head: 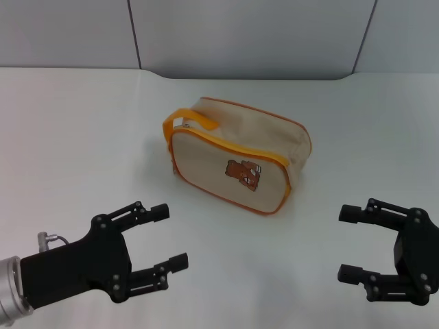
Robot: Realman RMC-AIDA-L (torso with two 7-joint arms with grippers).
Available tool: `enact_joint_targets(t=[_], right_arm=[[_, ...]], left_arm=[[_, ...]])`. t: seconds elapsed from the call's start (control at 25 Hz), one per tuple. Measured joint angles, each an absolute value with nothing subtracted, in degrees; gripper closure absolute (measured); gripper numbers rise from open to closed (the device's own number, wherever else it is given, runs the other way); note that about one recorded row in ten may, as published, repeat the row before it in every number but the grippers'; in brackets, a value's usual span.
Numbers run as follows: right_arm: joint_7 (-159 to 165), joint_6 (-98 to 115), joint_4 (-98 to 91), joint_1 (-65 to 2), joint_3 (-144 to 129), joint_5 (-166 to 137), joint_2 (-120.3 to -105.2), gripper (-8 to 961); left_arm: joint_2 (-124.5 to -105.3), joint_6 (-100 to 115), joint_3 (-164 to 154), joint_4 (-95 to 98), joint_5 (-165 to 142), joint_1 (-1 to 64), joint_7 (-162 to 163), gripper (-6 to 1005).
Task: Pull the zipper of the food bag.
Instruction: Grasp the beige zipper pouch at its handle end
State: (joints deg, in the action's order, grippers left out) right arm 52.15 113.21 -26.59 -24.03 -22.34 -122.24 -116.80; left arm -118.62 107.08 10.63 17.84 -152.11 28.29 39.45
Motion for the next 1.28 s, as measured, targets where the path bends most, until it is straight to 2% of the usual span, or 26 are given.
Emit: enact_joint_targets(t=[0.32,0.52,0.56,0.84,0.88,1.16,1.28], right_arm=[[51.9,113.2,-26.2,-23.9,-22.3,-122.2,-117.03,120],[51.7,113.1,-26.5,-23.5,-22.2,-122.2,-117.41,120],[51.7,113.1,-26.6,-23.5,-22.3,-122.2,-117.42,120],[51.7,113.1,-26.5,-23.3,-22.3,-122.2,-117.42,120],[51.6,113.1,-26.5,-22.9,-22.3,-122.2,-117.42,120],[49.9,113.1,-26.3,-22.7,-22.2,-122.4,-117.42,119],[49.7,113.1,-26.3,-22.6,-22.2,-122.4,-117.42,119]], left_arm=[[-118.69,103.5,10.7,16.8,-148.3,27.9,38.9,195],[-118.83,91.9,10.8,11.5,-140.8,28.0,35.1,196],[-118.84,80.3,10.8,6.2,-135.0,29.4,32.0,196],[-118.96,71.4,10.9,1.2,-131.9,31.9,27.6,197],[-119.13,65.7,13.5,-1.2,-131.4,34.0,25.1,197],[-119.18,61.6,14.4,-3.4,-133.1,36.2,22.7,199],[-119.18,61.2,14.3,-3.8,-135.9,36.7,23.0,263]])
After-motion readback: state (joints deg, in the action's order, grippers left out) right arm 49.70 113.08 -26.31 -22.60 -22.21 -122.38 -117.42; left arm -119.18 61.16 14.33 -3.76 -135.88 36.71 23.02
